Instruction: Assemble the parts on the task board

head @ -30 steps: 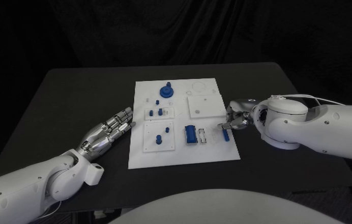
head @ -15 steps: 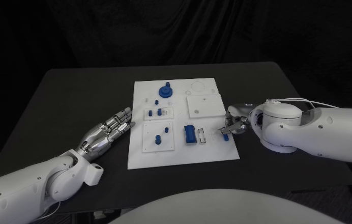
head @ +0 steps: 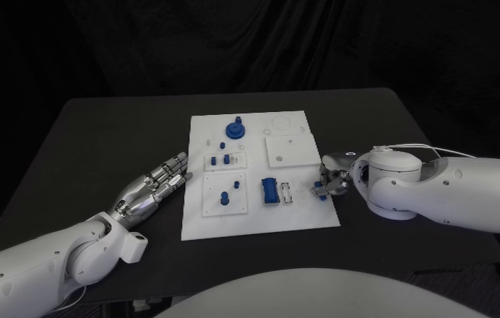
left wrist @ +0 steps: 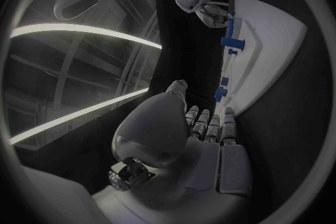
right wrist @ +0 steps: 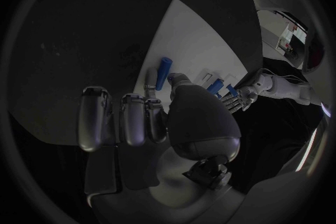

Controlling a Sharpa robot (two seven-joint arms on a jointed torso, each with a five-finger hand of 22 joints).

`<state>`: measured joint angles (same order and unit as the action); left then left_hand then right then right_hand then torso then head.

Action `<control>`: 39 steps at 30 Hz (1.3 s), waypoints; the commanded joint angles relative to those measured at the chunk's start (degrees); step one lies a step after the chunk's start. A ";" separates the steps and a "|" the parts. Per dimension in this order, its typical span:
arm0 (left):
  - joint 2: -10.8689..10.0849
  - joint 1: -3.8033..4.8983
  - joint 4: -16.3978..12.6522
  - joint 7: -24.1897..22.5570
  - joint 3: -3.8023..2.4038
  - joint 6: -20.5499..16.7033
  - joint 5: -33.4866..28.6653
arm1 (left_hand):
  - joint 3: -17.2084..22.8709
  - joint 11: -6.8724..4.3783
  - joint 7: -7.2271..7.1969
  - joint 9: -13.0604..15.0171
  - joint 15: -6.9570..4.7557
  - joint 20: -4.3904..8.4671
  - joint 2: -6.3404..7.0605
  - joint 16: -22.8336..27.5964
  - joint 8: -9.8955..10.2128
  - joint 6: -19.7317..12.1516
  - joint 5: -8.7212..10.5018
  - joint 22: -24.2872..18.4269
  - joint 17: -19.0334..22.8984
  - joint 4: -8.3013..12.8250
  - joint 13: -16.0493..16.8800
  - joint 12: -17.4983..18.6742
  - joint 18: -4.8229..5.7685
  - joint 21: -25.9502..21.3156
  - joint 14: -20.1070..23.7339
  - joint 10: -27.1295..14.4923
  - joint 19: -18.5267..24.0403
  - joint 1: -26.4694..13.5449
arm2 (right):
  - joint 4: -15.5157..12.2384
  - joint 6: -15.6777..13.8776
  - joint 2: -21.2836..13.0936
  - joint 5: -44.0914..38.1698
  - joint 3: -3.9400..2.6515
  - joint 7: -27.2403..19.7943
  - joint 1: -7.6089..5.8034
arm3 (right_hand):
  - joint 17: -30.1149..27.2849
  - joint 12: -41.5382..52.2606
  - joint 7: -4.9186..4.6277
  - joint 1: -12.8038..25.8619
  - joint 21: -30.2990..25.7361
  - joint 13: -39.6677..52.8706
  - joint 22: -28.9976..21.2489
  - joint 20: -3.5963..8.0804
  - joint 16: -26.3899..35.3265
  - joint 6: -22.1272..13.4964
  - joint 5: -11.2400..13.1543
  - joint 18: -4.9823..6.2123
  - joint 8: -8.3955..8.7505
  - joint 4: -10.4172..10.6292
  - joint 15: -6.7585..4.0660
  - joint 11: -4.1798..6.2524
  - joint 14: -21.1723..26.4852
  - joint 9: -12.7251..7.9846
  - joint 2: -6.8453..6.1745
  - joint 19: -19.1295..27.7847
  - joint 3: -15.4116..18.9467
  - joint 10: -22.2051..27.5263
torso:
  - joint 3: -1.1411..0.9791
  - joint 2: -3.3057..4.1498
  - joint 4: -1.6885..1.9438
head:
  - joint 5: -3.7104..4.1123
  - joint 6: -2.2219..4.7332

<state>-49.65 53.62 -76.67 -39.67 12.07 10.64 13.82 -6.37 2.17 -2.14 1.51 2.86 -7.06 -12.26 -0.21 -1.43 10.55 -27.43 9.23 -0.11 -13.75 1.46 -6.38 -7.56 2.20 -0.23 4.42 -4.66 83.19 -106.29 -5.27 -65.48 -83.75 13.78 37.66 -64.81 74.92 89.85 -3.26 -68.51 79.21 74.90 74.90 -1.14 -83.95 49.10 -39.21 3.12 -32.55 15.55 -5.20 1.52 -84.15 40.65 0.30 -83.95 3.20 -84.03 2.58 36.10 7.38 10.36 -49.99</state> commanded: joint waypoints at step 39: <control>0.12 -0.40 -0.09 -1.30 0.04 0.73 -0.26 | 0.21 -0.02 0.62 0.06 0.03 -0.39 -0.25 0.15 -0.31 -0.04 0.08 -0.01 0.05 -0.17 0.03 0.08 -1.04 0.19 0.09 0.09 0.05 -0.51 | 0.30 -14.40 4.18 38.12 0.43 -9.65 -1.57 | -0.20 0.15 -0.99 -8.55 -0.74 15.10 11.34 -0.96 0.26 -1.80 -1.76 -0.28 2.26 -6.54 1.10 -1.29 -3.21 -15.16 0.03 -1.89 -11.62 -5.97 | -0.01 0.00 0.06 | -0.87 -0.01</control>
<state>-49.53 53.45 -76.65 -39.75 12.05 10.96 13.80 -6.37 2.17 -1.93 1.51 2.86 -7.05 -12.26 -0.21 -1.43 10.34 -27.43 9.27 -0.14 -13.75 1.46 -6.38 -7.56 2.20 -0.23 4.42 -4.67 83.19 -106.23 -19.93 -61.37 -47.70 14.20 27.36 -66.36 74.76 89.91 -4.49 -77.45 78.68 74.95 74.94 -1.75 -83.90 47.38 -41.16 3.11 -30.04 12.25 -4.38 0.69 -83.94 25.50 0.31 -84.15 -4.84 -84.01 2.58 36.04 7.41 9.51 -49.99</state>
